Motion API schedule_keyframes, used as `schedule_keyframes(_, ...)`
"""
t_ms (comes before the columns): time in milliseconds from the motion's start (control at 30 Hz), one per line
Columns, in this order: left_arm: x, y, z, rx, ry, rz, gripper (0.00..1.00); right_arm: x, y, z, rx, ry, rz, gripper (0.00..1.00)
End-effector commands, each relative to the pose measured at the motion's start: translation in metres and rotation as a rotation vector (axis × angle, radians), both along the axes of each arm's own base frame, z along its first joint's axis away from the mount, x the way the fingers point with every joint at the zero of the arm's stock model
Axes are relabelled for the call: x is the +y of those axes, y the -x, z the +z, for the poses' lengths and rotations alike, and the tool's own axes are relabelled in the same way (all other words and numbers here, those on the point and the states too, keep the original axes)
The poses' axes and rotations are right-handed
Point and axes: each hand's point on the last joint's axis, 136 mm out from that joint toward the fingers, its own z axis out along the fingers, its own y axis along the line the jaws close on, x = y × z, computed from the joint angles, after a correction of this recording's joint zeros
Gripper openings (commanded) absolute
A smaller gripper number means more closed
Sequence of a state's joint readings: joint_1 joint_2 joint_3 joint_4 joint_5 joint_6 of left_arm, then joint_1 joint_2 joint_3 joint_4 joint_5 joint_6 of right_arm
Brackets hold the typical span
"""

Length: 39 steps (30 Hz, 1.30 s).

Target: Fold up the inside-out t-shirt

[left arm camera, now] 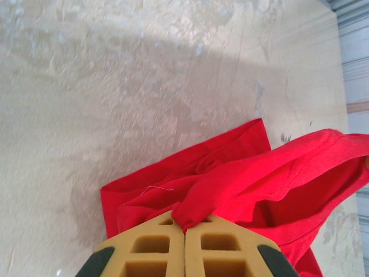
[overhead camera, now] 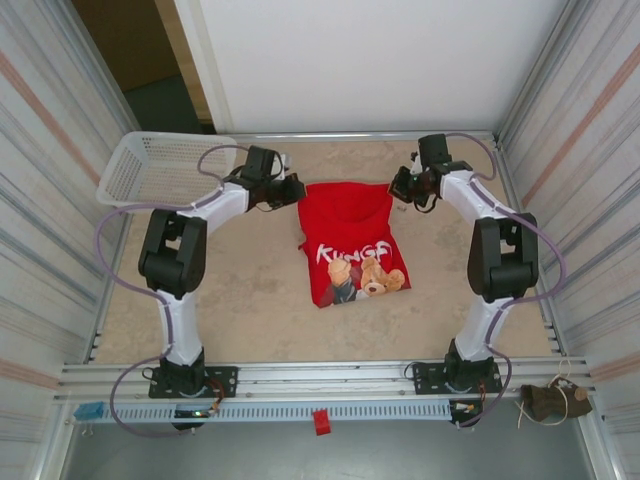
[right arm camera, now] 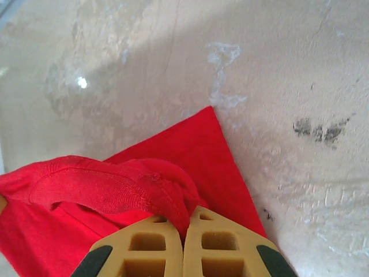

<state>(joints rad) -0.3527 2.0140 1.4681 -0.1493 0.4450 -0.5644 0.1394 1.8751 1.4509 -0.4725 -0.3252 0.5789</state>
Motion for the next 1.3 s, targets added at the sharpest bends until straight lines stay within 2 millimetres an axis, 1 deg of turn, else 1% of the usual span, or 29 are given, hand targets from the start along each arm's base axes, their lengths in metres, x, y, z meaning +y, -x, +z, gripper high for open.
schedule_keyframes(0,0.007,-0.02,-0.012,-0.005,-0.013,0.036,0.0,-0.013,-0.026,0.006,-0.051,0.022,-0.089,0.0)
schedule_keyframes(67,0.01,-0.026,-0.021,0.005,-0.023,0.058,0.0,-0.016,-0.037,0.003,-0.067,0.024,-0.113,0.0)
schedule_keyframes(100,0.011,-0.027,-0.032,0.023,-0.033,0.064,0.0,-0.016,-0.042,-0.001,-0.065,0.02,-0.12,0.0)
schedule_keyframes(133,0.011,-0.028,-0.037,0.036,-0.035,0.066,0.0,-0.013,-0.044,-0.005,-0.053,0.006,-0.111,0.0)
schedule_keyframes(167,0.011,-0.029,-0.041,0.048,-0.038,0.061,0.0,-0.008,-0.046,-0.01,-0.039,-0.013,-0.09,0.19)
schedule_keyframes(200,0.012,-0.029,-0.047,0.064,-0.049,0.059,0.12,-0.006,-0.045,-0.014,-0.018,-0.017,-0.08,0.43)
schedule_keyframes(233,0.014,-0.028,-0.051,0.076,-0.067,0.061,0.25,-0.006,-0.043,-0.014,-0.011,-0.01,-0.078,0.51)
schedule_keyframes(267,0.018,-0.028,-0.053,0.083,-0.086,0.066,0.35,-0.007,-0.038,-0.011,-0.016,-0.001,-0.076,0.55)
schedule_keyframes(300,0.023,-0.029,-0.051,0.079,-0.09,0.069,0.44,-0.008,-0.031,-0.007,-0.021,0.001,-0.074,0.55)
schedule_keyframes(367,0.032,-0.028,-0.036,0.056,-0.085,0.078,0.55,-0.012,-0.01,0.001,-0.016,0.004,-0.072,0.55)
schedule_keyframes(400,0.036,-0.025,-0.03,0.045,-0.085,0.078,0.56,-0.013,0.002,0.004,-0.009,0.005,-0.072,0.55)
schedule_keyframes(433,0.038,-0.019,-0.011,0.017,-0.078,0.075,0.58,-0.014,0.019,0.006,0.002,0.004,-0.073,0.55)
schedule_keyframes(467,0.04,-0.01,0.001,0.01,-0.073,0.07,0.59,-0.016,0.037,0.007,0.009,-0.001,-0.077,0.54)
schedule_keyframes(500,0.04,0.002,0.009,0.012,-0.062,0.058,0.59,-0.016,0.052,0.007,0.011,-0.005,-0.082,0.54)
schedule_keyframes(533,0.037,0.019,0.017,0.012,-0.047,0.042,0.6,-0.015,0.07,0.005,0.016,-0.01,-0.081,0.54)
schedule_keyframes(600,0.03,0.057,0.023,0.028,-0.039,0.007,0.61,-0.01,0.104,0.0,0.036,-0.007,-0.061,0.54)
schedule_keyframes(667,0.019,0.103,0.022,0.045,-0.053,-0.038,0.62,-0.008,0.135,-0.009,0.057,0.034,-0.046,0.53)
schedule_keyframes(733,0.006,0.142,0.013,0.061,-0.064,-0.076,0.62,-0.011,0.16,-0.02,0.079,0.066,-0.049,0.54)
schedule_keyframes(800,-0.006,0.174,-0.002,0.07,-0.088,-0.103,0.62,-0.014,0.18,-0.034,0.102,0.086,-0.061,0.54)
schedule_keyframes(833,-0.014,0.185,-0.008,0.061,-0.096,-0.12,0.62,-0.014,0.188,-0.043,0.116,0.087,-0.064,0.53)
schedule_keyframes(867,-0.018,0.195,-0.019,0.068,-0.121,-0.127,0.62,-0.014,0.195,-0.051,0.128,0.08,-0.069,0.53)
schedule_keyframes(933,-0.027,0.205,-0.035,0.082,-0.149,-0.143,0.62,-0.01,0.203,-0.065,0.159,0.057,-0.066,0.53)
schedule_keyframes(967,-0.03,0.206,-0.041,0.089,-0.16,-0.146,0.62,-0.008,0.205,-0.071,0.174,0.053,-0.061,0.53)
schedule_keyframes(1067,-0.036,0.205,-0.056,0.095,-0.204,-0.151,0.61,-0.004,0.207,-0.082,0.193,0.061,-0.048,0.52)
schedule_keyframes(1133,-0.038,0.203,-0.065,0.108,-0.216,-0.155,0.58,-0.002,0.207,-0.088,0.208,0.069,-0.041,0.47)
schedule_keyframes(1167,-0.039,0.203,-0.068,0.115,-0.22,-0.158,0.54,-0.003,0.208,-0.092,0.216,0.077,-0.043,0.42)
schedule_keyframes(1200,-0.039,0.204,-0.073,0.125,-0.228,-0.158,0.47,-0.005,0.209,-0.096,0.224,0.086,-0.045,0.31)
schedule_keyframes(1233,-0.038,0.204,-0.077,0.132,-0.236,-0.159,0.34,-0.008,0.212,-0.1,0.238,0.096,-0.052,0.17)
schedule_keyframes(1267,-0.036,0.205,-0.08,0.14,-0.247,-0.159,0.21,-0.01,0.215,-0.102,0.242,0.103,-0.057,0.06)
